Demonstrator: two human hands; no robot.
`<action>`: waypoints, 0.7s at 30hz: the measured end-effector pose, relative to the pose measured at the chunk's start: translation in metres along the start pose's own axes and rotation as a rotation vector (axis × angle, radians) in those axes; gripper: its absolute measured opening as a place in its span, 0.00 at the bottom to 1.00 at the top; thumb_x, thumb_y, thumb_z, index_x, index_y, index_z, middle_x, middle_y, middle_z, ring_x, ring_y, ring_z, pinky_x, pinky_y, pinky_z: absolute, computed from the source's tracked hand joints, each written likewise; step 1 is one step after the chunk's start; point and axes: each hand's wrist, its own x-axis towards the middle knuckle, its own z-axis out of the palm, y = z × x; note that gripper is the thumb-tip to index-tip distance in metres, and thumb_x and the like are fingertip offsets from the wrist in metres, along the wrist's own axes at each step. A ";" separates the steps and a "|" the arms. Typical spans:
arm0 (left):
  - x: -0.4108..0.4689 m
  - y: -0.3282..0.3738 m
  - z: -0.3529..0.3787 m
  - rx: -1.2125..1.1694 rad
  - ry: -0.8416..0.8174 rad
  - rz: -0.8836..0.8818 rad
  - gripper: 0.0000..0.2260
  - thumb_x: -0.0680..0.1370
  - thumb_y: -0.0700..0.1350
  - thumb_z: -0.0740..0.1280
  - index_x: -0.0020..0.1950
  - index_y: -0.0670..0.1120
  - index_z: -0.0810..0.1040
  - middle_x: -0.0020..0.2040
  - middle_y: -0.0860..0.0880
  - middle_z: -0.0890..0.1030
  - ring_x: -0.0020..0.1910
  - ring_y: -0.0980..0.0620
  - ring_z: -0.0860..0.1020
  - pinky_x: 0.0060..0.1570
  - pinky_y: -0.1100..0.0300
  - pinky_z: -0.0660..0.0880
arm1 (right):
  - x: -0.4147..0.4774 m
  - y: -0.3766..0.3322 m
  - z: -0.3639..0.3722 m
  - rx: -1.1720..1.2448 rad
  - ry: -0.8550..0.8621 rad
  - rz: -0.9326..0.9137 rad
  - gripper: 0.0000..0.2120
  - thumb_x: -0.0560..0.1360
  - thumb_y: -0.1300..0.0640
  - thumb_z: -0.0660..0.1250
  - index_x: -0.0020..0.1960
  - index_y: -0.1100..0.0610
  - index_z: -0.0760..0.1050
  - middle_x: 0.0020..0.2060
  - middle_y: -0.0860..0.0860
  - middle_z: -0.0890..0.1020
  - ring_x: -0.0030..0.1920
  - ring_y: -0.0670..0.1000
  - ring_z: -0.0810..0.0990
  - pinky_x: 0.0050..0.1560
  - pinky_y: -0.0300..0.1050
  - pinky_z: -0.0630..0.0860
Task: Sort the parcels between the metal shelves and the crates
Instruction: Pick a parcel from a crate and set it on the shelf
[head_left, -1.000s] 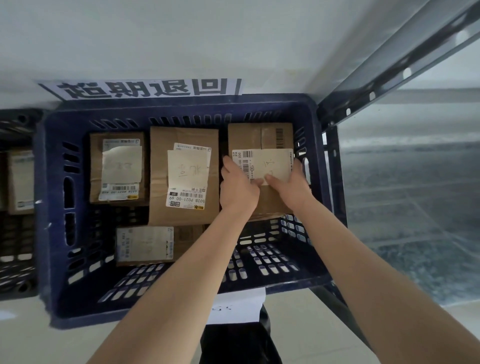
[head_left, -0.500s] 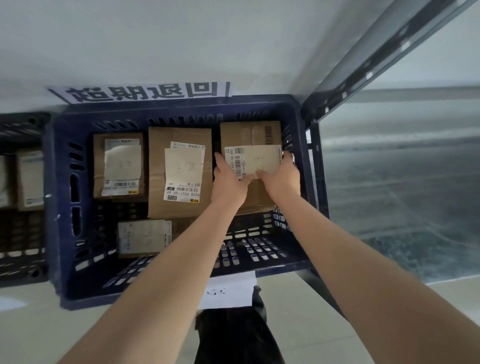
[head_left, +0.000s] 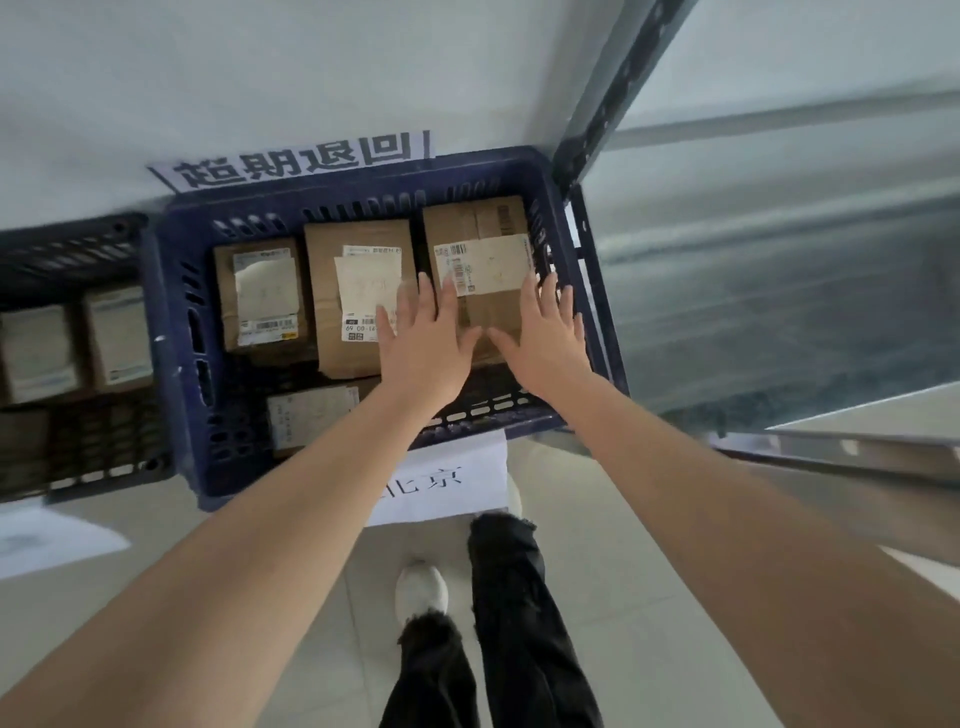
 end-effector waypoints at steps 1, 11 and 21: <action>-0.014 -0.003 -0.002 0.040 -0.003 0.005 0.31 0.83 0.61 0.47 0.81 0.50 0.39 0.81 0.44 0.39 0.79 0.41 0.39 0.75 0.41 0.39 | -0.013 0.001 0.002 -0.032 0.009 -0.014 0.40 0.82 0.42 0.57 0.81 0.57 0.37 0.80 0.58 0.41 0.80 0.62 0.39 0.77 0.61 0.42; -0.110 -0.016 0.034 0.282 0.097 0.060 0.35 0.82 0.63 0.46 0.80 0.45 0.35 0.80 0.41 0.36 0.78 0.40 0.34 0.73 0.44 0.32 | -0.106 0.026 0.017 -0.231 0.024 -0.120 0.39 0.83 0.38 0.51 0.80 0.55 0.32 0.80 0.56 0.35 0.79 0.61 0.34 0.76 0.61 0.36; -0.205 0.030 0.099 0.324 0.072 0.223 0.36 0.82 0.62 0.51 0.80 0.45 0.37 0.80 0.42 0.37 0.79 0.40 0.38 0.75 0.43 0.36 | -0.227 0.092 0.063 -0.137 -0.022 -0.077 0.39 0.83 0.40 0.53 0.81 0.53 0.34 0.80 0.53 0.37 0.79 0.59 0.34 0.77 0.62 0.36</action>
